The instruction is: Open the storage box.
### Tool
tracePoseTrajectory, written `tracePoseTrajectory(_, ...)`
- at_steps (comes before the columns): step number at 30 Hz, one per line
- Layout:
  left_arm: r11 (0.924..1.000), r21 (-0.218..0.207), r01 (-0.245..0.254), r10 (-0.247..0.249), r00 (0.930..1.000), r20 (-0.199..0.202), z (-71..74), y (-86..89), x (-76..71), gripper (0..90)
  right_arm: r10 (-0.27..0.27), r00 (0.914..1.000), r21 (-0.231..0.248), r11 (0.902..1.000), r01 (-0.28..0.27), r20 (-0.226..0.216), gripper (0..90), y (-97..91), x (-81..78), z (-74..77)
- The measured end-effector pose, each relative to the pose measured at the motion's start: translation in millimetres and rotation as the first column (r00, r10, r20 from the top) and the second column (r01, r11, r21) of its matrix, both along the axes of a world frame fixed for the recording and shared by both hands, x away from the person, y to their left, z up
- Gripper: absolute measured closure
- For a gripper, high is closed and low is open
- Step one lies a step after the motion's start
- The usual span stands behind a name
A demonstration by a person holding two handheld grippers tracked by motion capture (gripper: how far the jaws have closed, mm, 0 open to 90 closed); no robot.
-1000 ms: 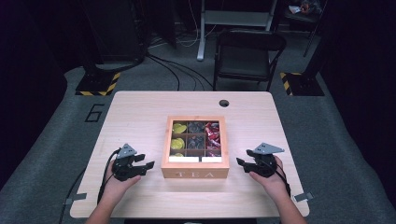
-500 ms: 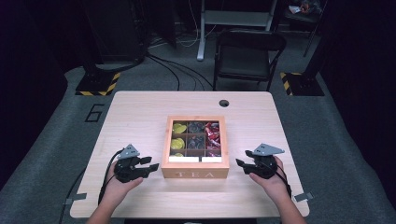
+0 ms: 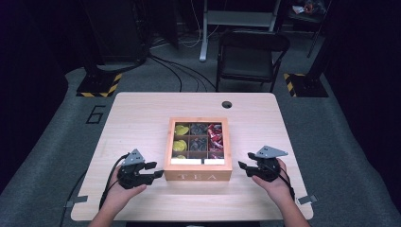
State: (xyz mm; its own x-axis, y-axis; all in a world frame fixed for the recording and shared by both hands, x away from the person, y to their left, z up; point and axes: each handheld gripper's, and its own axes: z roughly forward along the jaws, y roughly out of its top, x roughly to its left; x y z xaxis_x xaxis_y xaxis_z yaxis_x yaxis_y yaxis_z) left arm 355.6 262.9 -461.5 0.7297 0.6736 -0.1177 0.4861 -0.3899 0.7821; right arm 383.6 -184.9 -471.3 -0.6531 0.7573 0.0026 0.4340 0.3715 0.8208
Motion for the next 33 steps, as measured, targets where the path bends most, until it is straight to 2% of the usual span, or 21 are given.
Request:
tracePoseTrajectory(8,0.9992,0.029,0.028,-0.028,0.9996,-0.008,-6.4,-7.4,-0.6,53.6,0.003,1.0,-0.004,1.0,-0.003,-0.003,43.9,2.0,-0.7,-1.7)
tracePoseTrajectory(16,0.9988,0.04,0.029,-0.029,0.9996,-0.007,-11.2,-14.2,0.0,57.0,0.016,0.9999,0.004,0.9999,-0.016,-0.003,44.5,3.2,-0.1,-3.4)
tracePoseTrajectory(17,0.9986,0.044,0.03,-0.03,0.9995,0.004,-11.7,-14.8,0.4,58.1,0.019,0.9998,0.004,0.9998,-0.019,-0.006,44.6,3.3,-0.1,-3.4)
tracePoseTrajectory(18,0.9977,0.056,0.038,-0.037,0.9993,-0.004,-11.0,-14.9,0.4,59.3,0.02,0.9998,0.004,0.9998,-0.019,-0.005,44.6,3.4,-0.1,-3.5)
tracePoseTrajectory(26,0.9982,0.055,0.025,-0.026,0.9996,0.014,-11.6,-17.5,0.5,62.0,0.029,0.9996,0.002,0.9996,-0.029,-0.003,44.7,3.4,-0.1,-3.3)
tracePoseTrajectory(33,0.9986,0.048,0.021,-0.021,0.9997,0.011,-8.9,-17.4,0.4,62.6,0.038,0.9992,0.012,0.9992,-0.038,-0.014,44.6,0.2,0.3,-2.2)
